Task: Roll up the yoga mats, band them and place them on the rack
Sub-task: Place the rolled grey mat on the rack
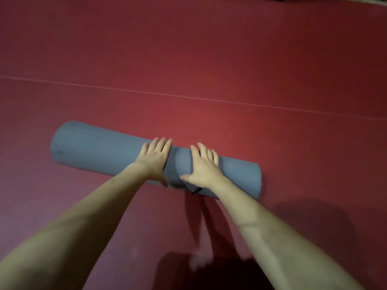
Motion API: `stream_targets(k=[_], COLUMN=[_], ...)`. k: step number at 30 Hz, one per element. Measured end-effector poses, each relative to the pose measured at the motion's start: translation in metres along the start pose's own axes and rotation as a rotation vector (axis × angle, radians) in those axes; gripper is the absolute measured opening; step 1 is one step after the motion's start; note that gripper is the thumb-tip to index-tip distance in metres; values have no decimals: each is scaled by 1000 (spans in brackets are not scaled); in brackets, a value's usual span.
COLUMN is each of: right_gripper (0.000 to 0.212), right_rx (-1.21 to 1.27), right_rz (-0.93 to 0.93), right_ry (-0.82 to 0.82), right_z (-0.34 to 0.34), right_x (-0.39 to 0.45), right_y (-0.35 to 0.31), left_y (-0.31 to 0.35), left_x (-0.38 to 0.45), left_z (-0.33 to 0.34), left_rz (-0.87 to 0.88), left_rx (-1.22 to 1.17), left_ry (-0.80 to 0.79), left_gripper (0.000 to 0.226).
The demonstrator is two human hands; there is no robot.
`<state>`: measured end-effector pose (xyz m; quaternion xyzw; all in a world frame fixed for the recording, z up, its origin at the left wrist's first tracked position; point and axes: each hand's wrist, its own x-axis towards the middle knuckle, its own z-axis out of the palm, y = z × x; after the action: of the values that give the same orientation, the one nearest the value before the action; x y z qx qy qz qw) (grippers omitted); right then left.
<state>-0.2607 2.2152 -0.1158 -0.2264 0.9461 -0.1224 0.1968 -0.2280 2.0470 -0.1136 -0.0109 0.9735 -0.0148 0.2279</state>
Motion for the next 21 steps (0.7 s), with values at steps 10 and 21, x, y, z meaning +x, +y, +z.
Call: stream_targets(k=[10, 21], right_gripper=[145, 126], right_rx=[-447, -454], right_rz=[-5, -51], right_ry=[-72, 7], right_z=[33, 16], right_x=[37, 27], right_y=[-56, -54], left_y=[-62, -56], left_x=[3, -6], left_z=[31, 23], left_rz=[-36, -34], left_rx=[280, 243], left_ry=[80, 227], left_gripper=[147, 107])
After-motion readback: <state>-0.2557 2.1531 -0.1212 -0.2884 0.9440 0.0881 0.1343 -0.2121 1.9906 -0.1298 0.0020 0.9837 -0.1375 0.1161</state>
